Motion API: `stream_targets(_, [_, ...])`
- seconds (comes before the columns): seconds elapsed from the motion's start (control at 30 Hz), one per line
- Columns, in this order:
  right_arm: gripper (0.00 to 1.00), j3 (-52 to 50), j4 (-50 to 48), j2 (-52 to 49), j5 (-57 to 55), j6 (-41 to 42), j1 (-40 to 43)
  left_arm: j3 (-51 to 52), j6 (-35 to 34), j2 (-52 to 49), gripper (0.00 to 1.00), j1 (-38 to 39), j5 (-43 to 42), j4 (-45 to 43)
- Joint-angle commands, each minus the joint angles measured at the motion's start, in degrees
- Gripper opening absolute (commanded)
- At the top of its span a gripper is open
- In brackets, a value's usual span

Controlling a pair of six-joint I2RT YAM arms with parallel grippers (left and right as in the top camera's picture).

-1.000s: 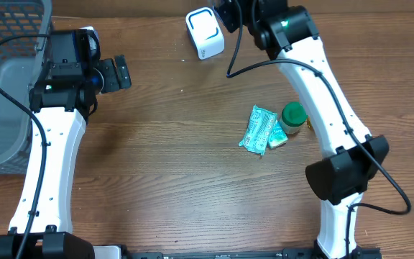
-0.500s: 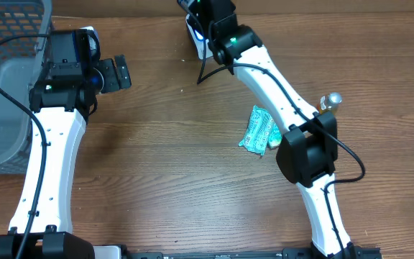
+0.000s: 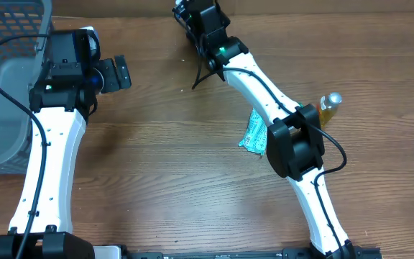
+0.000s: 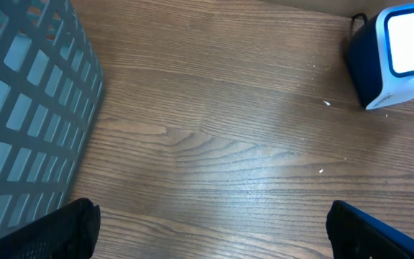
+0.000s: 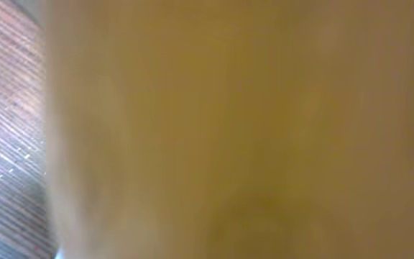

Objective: Scan the item barcode

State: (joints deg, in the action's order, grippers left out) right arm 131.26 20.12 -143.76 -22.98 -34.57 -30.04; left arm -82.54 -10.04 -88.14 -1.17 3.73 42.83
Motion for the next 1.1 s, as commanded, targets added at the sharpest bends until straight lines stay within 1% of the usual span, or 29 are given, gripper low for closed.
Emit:
stream_targets(0.0, [0.04,1.44,-0.55,-1.31,-0.57,0.04,-1.40,-0.79,1.27,-0.26,1.00,-0.31,0.74,0.07])
stream_targets(0.17, [0.04,1.46,-1.86,-1.36,-0.57,3.06,-1.73,-0.79,1.27,-0.26,1.00,-0.31,0.74,0.07])
stream_targets(0.3, [0.04,1.44,-1.11,-1.36,-0.52,3.30,-1.73,-0.79,1.27,-0.26,1.00,-0.31,0.74,0.07])
stream_targets(0.43, [0.04,1.46,-0.96,-1.33,0.07,8.61,-1.57,-0.79,1.27,-0.26,1.00,-0.31,0.74,0.07])
stream_targets(0.5, [0.04,1.49,-0.96,-1.09,0.33,9.07,-1.57,-0.79,1.27,-0.26,1.00,-0.31,0.74,0.04])
stream_targets(0.63, [0.04,1.53,0.17,1.29,0.33,9.38,-1.44,-0.79,1.29,-0.26,1.00,-0.31,0.74,0.04])
stream_targets(0.7, [0.04,1.53,1.57,3.63,0.85,10.84,-1.05,-0.79,1.27,-0.26,1.00,-0.31,0.74,0.07])
stream_targets(0.77, [0.04,1.53,4.44,6.43,3.45,11.61,-0.57,-0.79,1.27,-0.26,1.00,-0.31,0.74,0.07])
stream_targets(0.87, [0.04,1.53,9.97,10.69,8.13,16.31,0.57,-0.79,1.27,-0.26,1.00,-0.31,0.74,0.07])
stream_targets(1.0, [0.04,1.53,20.31,15.76,16.20,27.67,3.43,-0.79,1.29,-0.26,0.99,-0.31,0.74,0.07])
stream_targets(1.07, [0.04,1.53,26.75,17.49,24.39,32.65,5.51,-0.79,1.27,-0.26,1.00,-0.31,0.74,0.07])
